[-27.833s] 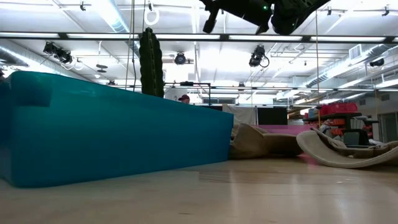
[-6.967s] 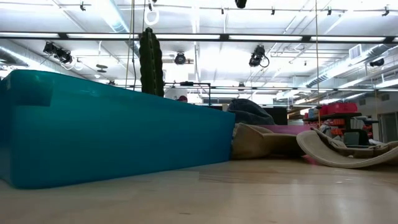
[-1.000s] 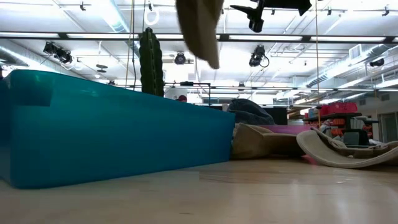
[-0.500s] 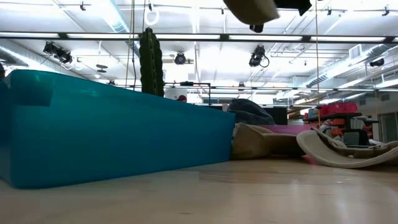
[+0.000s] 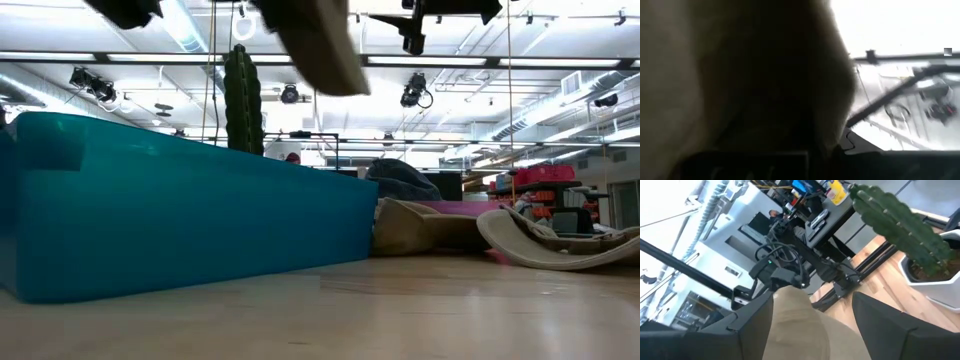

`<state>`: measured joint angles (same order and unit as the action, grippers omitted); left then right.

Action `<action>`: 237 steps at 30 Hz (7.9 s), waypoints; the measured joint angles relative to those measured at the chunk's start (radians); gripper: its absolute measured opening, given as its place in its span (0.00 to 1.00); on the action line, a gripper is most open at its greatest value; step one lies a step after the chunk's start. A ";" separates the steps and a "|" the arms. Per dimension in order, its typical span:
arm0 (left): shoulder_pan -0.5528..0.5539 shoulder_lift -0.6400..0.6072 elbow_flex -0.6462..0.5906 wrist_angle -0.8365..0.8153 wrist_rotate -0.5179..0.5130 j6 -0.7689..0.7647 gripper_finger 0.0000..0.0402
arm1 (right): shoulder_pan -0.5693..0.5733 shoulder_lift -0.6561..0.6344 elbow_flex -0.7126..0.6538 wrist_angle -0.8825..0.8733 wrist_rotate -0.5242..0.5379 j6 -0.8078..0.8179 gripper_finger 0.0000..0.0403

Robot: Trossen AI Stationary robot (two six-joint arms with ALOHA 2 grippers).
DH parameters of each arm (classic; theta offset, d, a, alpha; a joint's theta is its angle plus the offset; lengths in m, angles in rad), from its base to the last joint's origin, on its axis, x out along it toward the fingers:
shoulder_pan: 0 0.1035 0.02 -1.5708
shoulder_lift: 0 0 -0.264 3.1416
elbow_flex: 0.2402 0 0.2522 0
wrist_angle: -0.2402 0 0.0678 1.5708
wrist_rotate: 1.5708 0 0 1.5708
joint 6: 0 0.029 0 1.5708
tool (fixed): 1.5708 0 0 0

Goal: Pick & Place hat
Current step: Put the left brown cap into the blue bin, then put the right brown cap into the blue bin

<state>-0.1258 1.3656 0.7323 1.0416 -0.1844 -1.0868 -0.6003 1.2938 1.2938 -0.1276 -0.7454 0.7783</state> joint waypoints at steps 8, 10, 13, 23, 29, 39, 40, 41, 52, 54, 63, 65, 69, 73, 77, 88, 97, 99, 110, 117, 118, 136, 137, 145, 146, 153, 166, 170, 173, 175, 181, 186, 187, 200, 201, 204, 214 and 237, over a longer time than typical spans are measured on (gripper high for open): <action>-0.111 -0.052 -0.106 0.000 -0.300 -0.003 0.04 | 0.000 0.000 0.000 0.001 0.028 0.000 0.68; -0.147 -0.051 -0.106 -0.001 -0.385 -0.003 0.04 | 0.000 0.000 0.000 0.000 0.029 0.000 0.68; -0.196 -0.046 -0.106 -0.002 -0.513 -0.001 0.04 | 0.000 0.000 0.000 0.000 0.029 -0.004 0.68; -0.312 0.014 -0.104 -0.022 -0.781 -0.025 0.04 | 0.000 0.000 0.000 -0.004 0.018 -0.054 0.68; -0.353 0.086 -0.079 -0.022 -0.836 -0.094 0.04 | 0.000 0.000 0.000 -0.009 -0.005 -0.064 0.68; -0.436 0.108 -0.044 -0.024 -0.894 -0.088 0.04 | 0.000 0.000 0.000 -0.012 0.009 -0.056 0.68; -0.449 0.108 -0.044 -0.031 -0.903 -0.100 0.04 | 0.000 0.000 0.000 -0.011 0.015 -0.052 0.68; -0.459 0.108 -0.044 -0.053 -0.915 -0.110 0.04 | 0.000 0.000 0.000 -0.011 0.022 -0.049 0.68; -0.525 0.108 -0.044 -0.225 -0.995 -0.199 0.04 | 0.000 0.000 0.000 -0.010 0.057 -0.022 0.68; -0.524 0.108 -0.044 -0.280 -0.995 -0.238 0.04 | 0.000 0.000 0.000 -0.009 0.057 -0.015 0.68; -0.522 0.108 -0.045 -0.481 -1.051 -0.421 0.04 | 0.032 0.000 0.000 -0.007 0.114 0.007 0.68; -0.522 0.108 -0.045 -0.481 -1.069 -0.421 0.04 | 0.043 0.000 0.000 -0.007 0.129 0.007 0.68; -0.522 0.111 -0.045 -0.479 -1.122 -0.421 0.04 | 0.057 0.000 0.000 -0.007 0.136 0.000 0.68; -0.513 0.149 -0.045 -0.468 -1.147 -0.458 0.04 | 0.065 0.000 0.000 -0.008 0.136 -0.001 0.68; -0.505 0.221 -0.046 -0.462 -1.163 -0.539 0.04 | 0.068 0.000 0.000 -0.008 0.135 -0.001 0.68; -0.546 0.302 -0.045 -0.140 -1.200 -0.279 0.04 | 0.068 0.000 0.000 -0.008 0.125 -0.016 0.68; -0.598 0.300 -0.045 -0.127 -1.203 -0.199 0.04 | 0.068 0.000 0.000 -0.008 0.117 -0.027 0.68; -0.598 0.300 -0.045 -0.129 -1.203 -0.216 0.05 | 0.068 0.000 0.000 -0.008 0.117 -0.028 0.68; -0.602 0.305 -0.045 -0.277 -1.191 -0.351 0.04 | 0.068 0.000 0.000 -0.009 0.117 -0.027 0.68; -0.619 0.305 -0.045 -0.398 -1.173 -0.450 0.04 | 0.068 0.000 0.000 -0.009 0.127 -0.028 0.68; -0.621 0.305 -0.045 -0.404 -1.172 -0.456 0.04 | 0.068 0.000 0.000 -0.009 0.128 -0.028 0.68; -0.636 0.306 -0.045 -0.572 -1.057 -0.501 0.04 | 0.075 0.000 0.000 -0.009 0.155 -0.040 0.68; -0.636 0.306 -0.045 -0.570 -1.060 -0.501 0.04 | 0.076 0.000 0.000 -0.009 0.155 -0.042 0.68; -0.642 0.306 -0.045 -0.572 -1.063 -0.481 0.04 | 0.086 0.000 0.000 -0.009 0.155 -0.054 0.68; -0.645 0.306 -0.045 -0.572 -1.059 -0.473 0.04 | 0.086 0.000 0.000 -0.009 0.155 -0.054 0.68; -0.677 0.306 -0.045 -0.571 -0.981 -0.413 0.04 | 0.086 0.000 0.000 -0.009 0.155 -0.062 0.68; -0.718 0.306 -0.045 -0.502 -1.021 -0.425 0.07 | 0.086 0.000 0.000 -0.009 0.155 -0.063 0.68; -0.710 0.306 -0.045 -0.502 -1.023 -0.425 0.15 | 0.090 0.000 0.000 -0.019 0.154 -0.060 0.68; -0.708 0.306 -0.045 -0.502 -1.027 -0.415 0.22 | 0.093 0.000 0.000 -0.046 0.137 -0.060 0.68; -0.708 0.306 -0.045 -0.498 -1.027 -0.398 0.28 | 0.094 0.000 0.000 -0.066 0.126 -0.058 0.68; -0.723 0.301 -0.045 -0.484 -1.027 -0.385 0.51 | 0.095 0.000 0.000 -0.084 0.124 -0.061 0.68; -0.749 0.277 -0.045 -0.480 -1.028 -0.383 0.69 | 0.095 0.000 0.000 -0.084 0.114 -0.061 0.68; -0.754 0.271 -0.045 -0.482 -1.027 -0.380 0.72 | 0.095 0.000 0.000 -0.084 0.109 -0.061 0.68; -0.786 0.172 -0.045 -0.523 -1.012 -0.408 0.80 | 0.096 0.000 0.000 -0.103 0.099 -0.053 0.68; -0.786 0.167 -0.045 -0.522 -1.016 -0.399 0.79 | 0.096 0.000 0.000 -0.104 0.099 -0.053 0.68; -0.785 0.152 -0.045 -0.527 -1.028 -0.393 0.76 | 0.096 0.000 0.000 -0.105 0.099 -0.053 0.68; -0.780 0.132 -0.045 -0.665 -0.871 -0.545 0.73 | 0.098 0.000 0.000 -0.107 0.098 -0.053 0.68; -0.839 -0.100 -0.045 -0.833 -0.780 -0.731 0.72 | 0.098 0.000 0.000 -0.131 0.074 -0.054 0.68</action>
<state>-0.9649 1.2659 0.6868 0.2089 -0.9641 -1.8180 -0.5018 1.2942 1.2942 -0.2586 -0.6712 0.7246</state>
